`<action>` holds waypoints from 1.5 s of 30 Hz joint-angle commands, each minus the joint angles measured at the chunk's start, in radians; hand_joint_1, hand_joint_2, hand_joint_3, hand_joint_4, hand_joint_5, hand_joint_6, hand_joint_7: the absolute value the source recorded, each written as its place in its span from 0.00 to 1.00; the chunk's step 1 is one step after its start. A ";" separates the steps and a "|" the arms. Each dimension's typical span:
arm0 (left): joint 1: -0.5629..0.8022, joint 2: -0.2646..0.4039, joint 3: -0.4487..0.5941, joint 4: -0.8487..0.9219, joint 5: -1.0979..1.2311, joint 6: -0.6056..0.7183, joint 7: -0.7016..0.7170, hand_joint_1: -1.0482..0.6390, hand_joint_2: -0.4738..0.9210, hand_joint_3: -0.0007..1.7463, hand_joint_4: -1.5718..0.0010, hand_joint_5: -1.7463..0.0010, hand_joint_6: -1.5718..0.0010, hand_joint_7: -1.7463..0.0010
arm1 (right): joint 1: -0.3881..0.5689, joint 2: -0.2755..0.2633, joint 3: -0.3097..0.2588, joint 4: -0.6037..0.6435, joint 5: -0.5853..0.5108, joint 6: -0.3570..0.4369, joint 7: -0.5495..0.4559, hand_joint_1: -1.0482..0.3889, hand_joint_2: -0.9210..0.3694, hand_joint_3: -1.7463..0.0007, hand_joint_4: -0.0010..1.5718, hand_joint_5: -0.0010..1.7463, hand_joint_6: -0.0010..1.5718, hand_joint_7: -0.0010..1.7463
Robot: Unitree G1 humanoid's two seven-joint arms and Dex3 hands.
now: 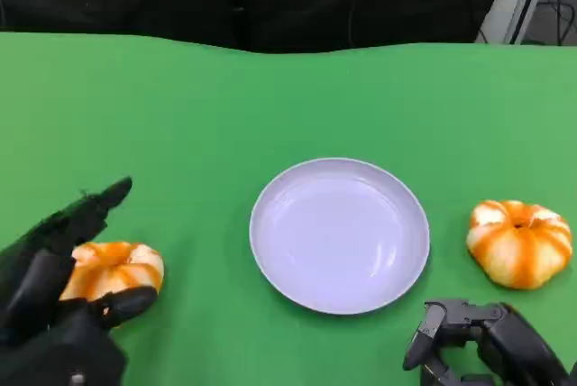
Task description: Grasp the bread from the table and place it into the plate.
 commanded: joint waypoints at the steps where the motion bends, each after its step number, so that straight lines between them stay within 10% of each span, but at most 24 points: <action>1: 0.001 0.049 -0.041 -0.008 0.123 0.097 0.043 0.02 1.00 0.26 0.76 0.98 0.76 0.99 | -0.009 -0.004 -0.008 0.010 0.007 0.010 -0.008 0.64 0.22 0.48 0.53 0.83 0.54 0.66; 35: -0.180 0.119 -0.257 0.354 0.160 0.212 0.103 0.04 1.00 0.25 0.62 0.99 0.64 0.99 | 0.029 -0.014 -0.007 -0.062 0.019 0.017 0.000 0.63 0.24 0.45 0.52 0.84 0.54 0.67; 45: -0.239 0.120 -0.317 0.466 0.141 0.232 0.118 0.27 0.95 0.03 0.60 1.00 0.62 1.00 | 0.031 -0.011 -0.009 -0.064 0.030 0.023 0.010 0.63 0.22 0.47 0.52 0.84 0.53 0.67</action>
